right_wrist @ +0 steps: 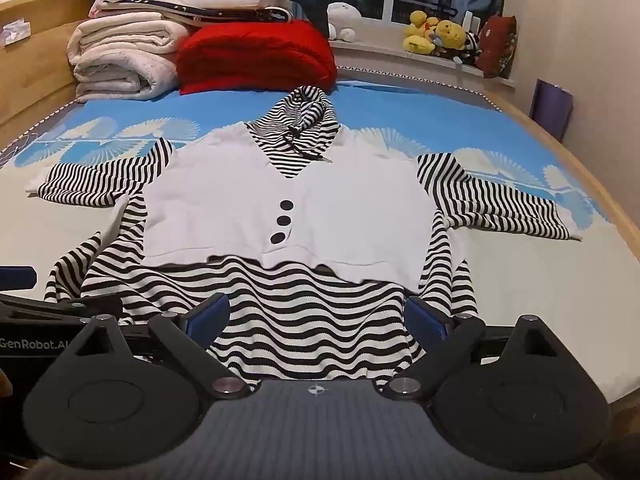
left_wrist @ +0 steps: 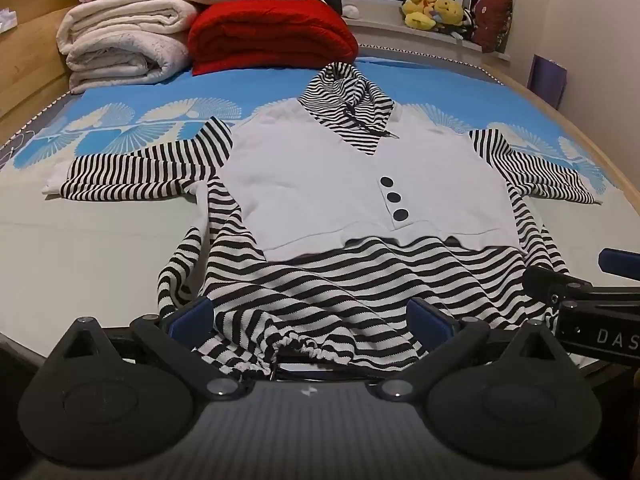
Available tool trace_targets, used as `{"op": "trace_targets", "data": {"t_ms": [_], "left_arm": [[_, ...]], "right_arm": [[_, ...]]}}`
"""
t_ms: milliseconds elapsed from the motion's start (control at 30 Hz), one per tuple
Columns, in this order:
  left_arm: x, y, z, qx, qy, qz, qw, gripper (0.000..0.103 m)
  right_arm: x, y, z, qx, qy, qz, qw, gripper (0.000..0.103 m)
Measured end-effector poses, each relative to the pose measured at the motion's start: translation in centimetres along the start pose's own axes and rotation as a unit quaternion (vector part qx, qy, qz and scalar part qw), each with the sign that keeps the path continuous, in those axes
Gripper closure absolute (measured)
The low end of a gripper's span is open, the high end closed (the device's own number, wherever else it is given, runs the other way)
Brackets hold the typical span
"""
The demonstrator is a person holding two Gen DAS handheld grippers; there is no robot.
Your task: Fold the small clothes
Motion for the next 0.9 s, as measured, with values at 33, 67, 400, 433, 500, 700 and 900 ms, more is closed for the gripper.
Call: {"op": "trace_targets", "data": {"t_ms": [33, 67, 400, 433, 500, 700, 900], "left_arm": [[-0.04, 0.02, 0.04, 0.0, 0.0, 0.0, 1.0, 0.001], [-0.04, 0.05, 0.06, -0.002, 0.001, 0.0, 1.0, 0.001], [0.05, 0.24, 0.05, -0.003, 0.001, 0.001, 1.0, 0.001], [0.06, 0.14, -0.02, -0.003, 0.0, 0.001, 1.0, 0.001], [-0.01, 0.07, 0.06, -0.004, 0.0, 0.001, 1.0, 0.001], [0.17, 0.16, -0.05, -0.006, 0.006, 0.0, 1.0, 0.001], [0.18, 0.06, -0.12, -0.002, 0.003, 0.003, 1.0, 0.001]], "right_arm": [[0.0, 0.12, 0.0, 0.001, 0.0, 0.0, 1.0, 0.009], [-0.01, 0.25, 0.0, 0.002, 0.0, 0.0, 1.0, 0.009], [0.04, -0.32, -0.21, 0.003, 0.001, 0.0, 1.0, 0.009], [0.04, -0.38, -0.23, 0.003, 0.002, 0.0, 1.0, 0.009], [0.1, -0.4, -0.25, 0.002, 0.002, 0.0, 1.0, 0.009], [0.04, -0.16, -0.46, 0.002, 0.006, 0.0, 1.0, 0.009], [0.04, -0.15, -0.47, 0.003, 0.005, -0.001, 1.0, 0.009]]}}
Point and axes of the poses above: each gripper's, at about its wrist camera, not at the fingertips, and y roughly against the way its jaws point, z to its right, x to its top, the point moved 9 cm from there along -y, roughly the way its jaws point, and after that the axes turned 3 degrees about -z, right-handed, at the moved point
